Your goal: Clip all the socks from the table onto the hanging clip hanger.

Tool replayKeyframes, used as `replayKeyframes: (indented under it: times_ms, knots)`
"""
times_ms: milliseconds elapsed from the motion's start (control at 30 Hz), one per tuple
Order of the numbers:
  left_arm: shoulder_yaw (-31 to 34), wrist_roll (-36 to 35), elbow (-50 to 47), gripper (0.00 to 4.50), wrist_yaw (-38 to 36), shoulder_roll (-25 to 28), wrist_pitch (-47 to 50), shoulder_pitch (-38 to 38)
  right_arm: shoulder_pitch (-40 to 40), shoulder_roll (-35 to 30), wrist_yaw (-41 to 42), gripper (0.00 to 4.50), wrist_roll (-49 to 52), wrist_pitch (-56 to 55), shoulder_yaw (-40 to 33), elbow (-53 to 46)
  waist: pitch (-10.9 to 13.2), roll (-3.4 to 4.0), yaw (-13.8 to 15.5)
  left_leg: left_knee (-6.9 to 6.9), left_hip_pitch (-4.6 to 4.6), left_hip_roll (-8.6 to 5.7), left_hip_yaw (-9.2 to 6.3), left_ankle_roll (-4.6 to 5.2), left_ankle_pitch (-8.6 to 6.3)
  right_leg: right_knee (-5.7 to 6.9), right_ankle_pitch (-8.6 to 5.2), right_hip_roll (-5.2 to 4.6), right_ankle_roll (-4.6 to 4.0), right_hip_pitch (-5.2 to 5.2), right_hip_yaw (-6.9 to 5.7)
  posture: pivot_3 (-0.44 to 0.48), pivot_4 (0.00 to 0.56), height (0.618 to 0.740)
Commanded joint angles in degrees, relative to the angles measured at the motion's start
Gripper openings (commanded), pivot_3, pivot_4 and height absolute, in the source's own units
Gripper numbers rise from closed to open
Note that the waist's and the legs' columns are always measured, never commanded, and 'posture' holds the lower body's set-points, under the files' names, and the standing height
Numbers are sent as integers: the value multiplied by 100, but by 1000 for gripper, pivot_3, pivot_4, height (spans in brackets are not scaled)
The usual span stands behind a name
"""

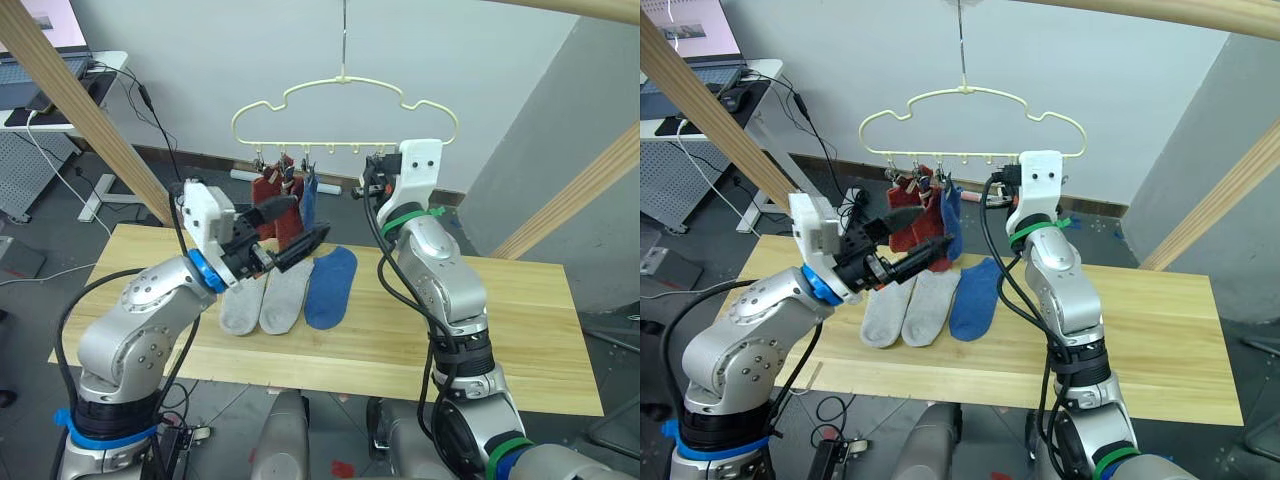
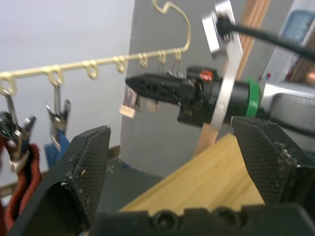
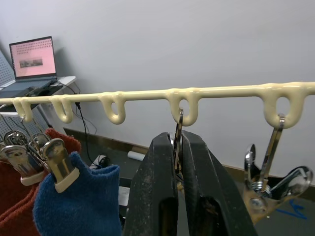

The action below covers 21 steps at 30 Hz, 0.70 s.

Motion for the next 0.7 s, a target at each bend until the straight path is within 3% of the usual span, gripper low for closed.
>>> replayKeyframes:
  times_ms: [33,133,300,500,700]
  knots:
    - [-723,966,392,4345,-32,14,-298,168,43,-380,488,4,170,166,-24,-283,2,3,-3,0,0,0,0,0,0,0,0,0,0,0,0,234,297,740]
    - [-1432,1858,1271,4345,-97,-228,-859,114,115,-684,733,4,275,232,-131,-271,6,10,1,1,1,-2,1,0,0,1,0,0,0,1,0,205,299,740]
    - [-1954,2946,3383,4345,97,-1042,-1939,-585,221,-870,785,4,283,360,-163,-393,9,14,-2,4,2,-1,1,2,1,6,0,2,0,0,-2,162,308,740]
    - [-2034,3617,5652,4345,158,-1874,-2775,-1561,451,-813,602,4,242,770,-164,-834,10,13,-92,12,-2,-6,3,3,1,10,0,3,1,1,1,115,327,740]
    - [-2230,4212,6958,4345,-103,-2102,-3109,-1978,536,-773,420,4,208,1123,-194,-1167,30,8,-202,11,-2,-6,-2,4,0,13,0,4,1,2,-2,84,354,740]
